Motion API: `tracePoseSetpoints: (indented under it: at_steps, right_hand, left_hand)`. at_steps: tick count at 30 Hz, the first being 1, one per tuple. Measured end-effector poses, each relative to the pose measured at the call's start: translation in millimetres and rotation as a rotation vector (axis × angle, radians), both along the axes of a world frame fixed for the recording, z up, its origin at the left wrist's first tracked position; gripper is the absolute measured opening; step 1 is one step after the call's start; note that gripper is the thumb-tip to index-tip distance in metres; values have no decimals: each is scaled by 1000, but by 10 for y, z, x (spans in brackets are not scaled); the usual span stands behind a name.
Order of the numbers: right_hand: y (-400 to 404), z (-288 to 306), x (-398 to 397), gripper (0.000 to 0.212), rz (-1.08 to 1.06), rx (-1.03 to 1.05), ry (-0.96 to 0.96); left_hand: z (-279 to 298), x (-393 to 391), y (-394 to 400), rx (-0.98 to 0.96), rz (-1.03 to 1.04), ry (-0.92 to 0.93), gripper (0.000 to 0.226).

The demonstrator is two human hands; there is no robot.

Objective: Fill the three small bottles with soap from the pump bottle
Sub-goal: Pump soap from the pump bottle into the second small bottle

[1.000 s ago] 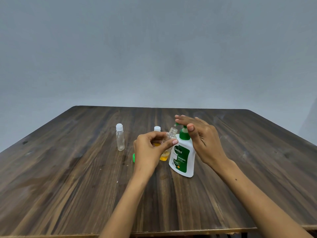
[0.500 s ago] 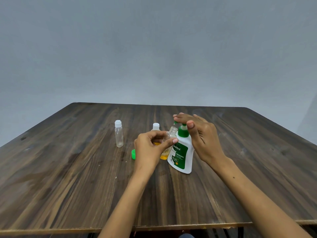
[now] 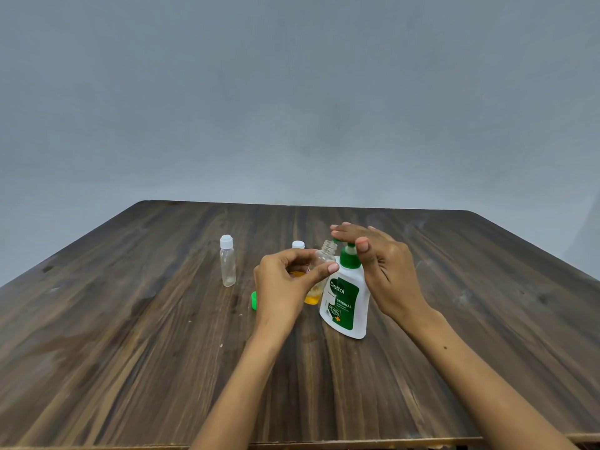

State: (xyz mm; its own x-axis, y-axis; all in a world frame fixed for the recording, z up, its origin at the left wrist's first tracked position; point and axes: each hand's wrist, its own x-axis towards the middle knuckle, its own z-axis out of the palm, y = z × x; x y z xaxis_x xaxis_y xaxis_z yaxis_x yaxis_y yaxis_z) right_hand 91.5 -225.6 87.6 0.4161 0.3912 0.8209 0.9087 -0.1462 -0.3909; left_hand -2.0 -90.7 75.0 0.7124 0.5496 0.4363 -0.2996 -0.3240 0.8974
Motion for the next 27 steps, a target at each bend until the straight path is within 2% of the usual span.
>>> tracePoseSetpoints:
  at_steps: [4,8,15,27]
  right_hand:
    - [14,-13,-5,72,15,32,0]
    - [2,-14,22,74,-1,-3,-12]
    - [19,6,4,74,20,23,4]
    - [28,8,15,75,21,29,4]
  left_hand:
    - [-26,17,0,-14,-11,6,25]
    - [-34,4,-1,-10,-22,13,40]
    - [-23,13,4,-9,-1,13,24]
    - [-43,1,26,-19,-8,15,26]
